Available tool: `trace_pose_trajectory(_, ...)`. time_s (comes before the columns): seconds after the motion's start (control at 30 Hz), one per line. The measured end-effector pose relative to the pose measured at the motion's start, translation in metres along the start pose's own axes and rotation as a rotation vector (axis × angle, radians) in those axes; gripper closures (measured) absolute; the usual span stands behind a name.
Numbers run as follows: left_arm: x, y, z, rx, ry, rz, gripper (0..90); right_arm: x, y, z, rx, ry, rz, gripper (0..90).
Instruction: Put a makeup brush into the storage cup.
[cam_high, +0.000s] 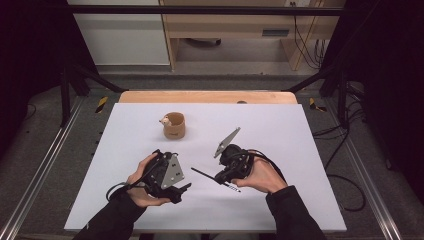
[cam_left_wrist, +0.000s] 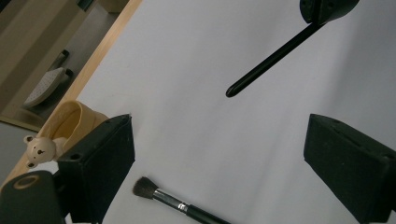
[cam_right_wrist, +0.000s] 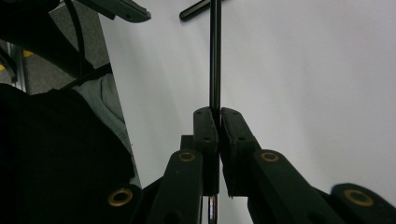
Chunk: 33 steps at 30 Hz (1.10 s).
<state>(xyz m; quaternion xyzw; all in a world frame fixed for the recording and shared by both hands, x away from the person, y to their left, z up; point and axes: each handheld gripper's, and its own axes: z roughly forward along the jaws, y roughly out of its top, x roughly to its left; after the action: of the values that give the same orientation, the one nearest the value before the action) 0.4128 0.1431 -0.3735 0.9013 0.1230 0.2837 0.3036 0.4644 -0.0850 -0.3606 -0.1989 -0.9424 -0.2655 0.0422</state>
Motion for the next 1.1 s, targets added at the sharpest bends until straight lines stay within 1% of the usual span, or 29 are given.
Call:
trace_pose_trajectory(0.07, -0.001, 0.001, 0.001, 0.003, 0.001, 0.014, 8.3, 0.0, 0.001, 0.001, 0.009, 0.005, -0.009, 85.9)
trace_pose_trajectory(0.13, -0.003, 0.002, 0.001, 0.002, -0.001, 0.025, 8.7, 0.0, 0.002, 0.002, 0.011, 0.005, -0.003, 85.9)
trace_pose_trajectory(0.2, -0.004, 0.003, 0.002, 0.005, -0.002, 0.038, 9.0, 0.0, 0.003, 0.003, 0.017, 0.01, -0.008, 85.9)
trace_pose_trajectory(0.23, -0.005, 0.003, 0.003, 0.006, 0.0, 0.05, 9.1, 0.0, 0.003, 0.004, 0.018, 0.011, -0.006, 85.9)
trace_pose_trajectory(0.33, -0.006, 0.004, 0.003, 0.004, 0.0, 0.055, 9.6, 0.001, 0.004, 0.005, 0.021, 0.014, -0.01, 85.9)
trace_pose_trajectory(0.37, -0.007, 0.004, 0.004, 0.005, 0.0, 0.064, 10.0, 0.002, 0.004, 0.006, 0.021, 0.014, -0.001, 85.9)
trace_pose_trajectory(0.4, -0.009, 0.005, 0.006, 0.014, 0.002, 0.083, 10.6, 0.002, 0.005, 0.007, 0.024, 0.019, -0.004, 85.9)
trace_pose_trajectory(0.43, -0.01, 0.005, 0.007, 0.019, 0.002, 0.09, 10.9, 0.002, 0.006, 0.007, 0.027, 0.022, -0.005, 85.9)
trace_pose_trajectory(0.47, -0.01, 0.005, 0.007, 0.019, 0.002, 0.09, 11.1, 0.002, 0.006, 0.007, 0.027, 0.022, -0.005, 85.9)
trace_pose_trajectory(0.5, -0.011, 0.006, 0.008, 0.022, 0.004, 0.1, 11.1, 0.002, 0.006, 0.008, 0.028, 0.023, -0.004, 85.9)
trace_pose_trajectory(0.53, -0.012, 0.006, 0.008, 0.022, 0.001, 0.105, 11.7, 0.001, 0.006, 0.008, 0.033, 0.023, -0.017, 85.9)
trace_pose_trajectory(0.67, -0.014, 0.008, 0.01, 0.02, 0.002, 0.12, 12.7, 0.002, 0.007, 0.008, 0.036, 0.022, -0.011, 85.9)
trace_pose_trajectory(0.7, -0.016, 0.009, 0.012, 0.022, 0.006, 0.135, 12.8, 0.003, 0.007, 0.01, 0.035, 0.028, -0.009, 85.9)
trace_pose_trajectory(0.77, -0.016, 0.01, 0.012, 0.026, 0.007, 0.141, 13.0, 0.002, 0.007, 0.01, 0.04, 0.028, -0.018, 85.9)
trace_pose_trajectory(0.8, -0.018, 0.011, 0.013, 0.034, 0.01, 0.159, 13.3, 0.002, 0.007, 0.011, 0.046, 0.031, -0.017, 85.9)
trace_pose_trajectory(0.83, -0.018, 0.011, 0.013, 0.034, 0.01, 0.159, 13.6, 0.002, 0.007, 0.011, 0.043, 0.031, -0.022, 85.9)
trace_pose_trajectory(0.97, -0.019, 0.013, 0.015, 0.035, 0.016, 0.178, 14.7, 0.001, 0.008, 0.012, 0.049, 0.032, -0.011, 85.9)
trace_pose_trajectory(1.07, -0.021, 0.015, 0.018, 0.043, 0.025, 0.196, 15.4, 0.0, 0.008, 0.013, 0.055, 0.029, -0.012, 85.9)
trace_pose_trajectory(1.1, -0.021, 0.015, 0.018, 0.043, 0.025, 0.196, 15.7, 0.0, 0.008, 0.013, 0.055, 0.029, -0.012, 85.9)
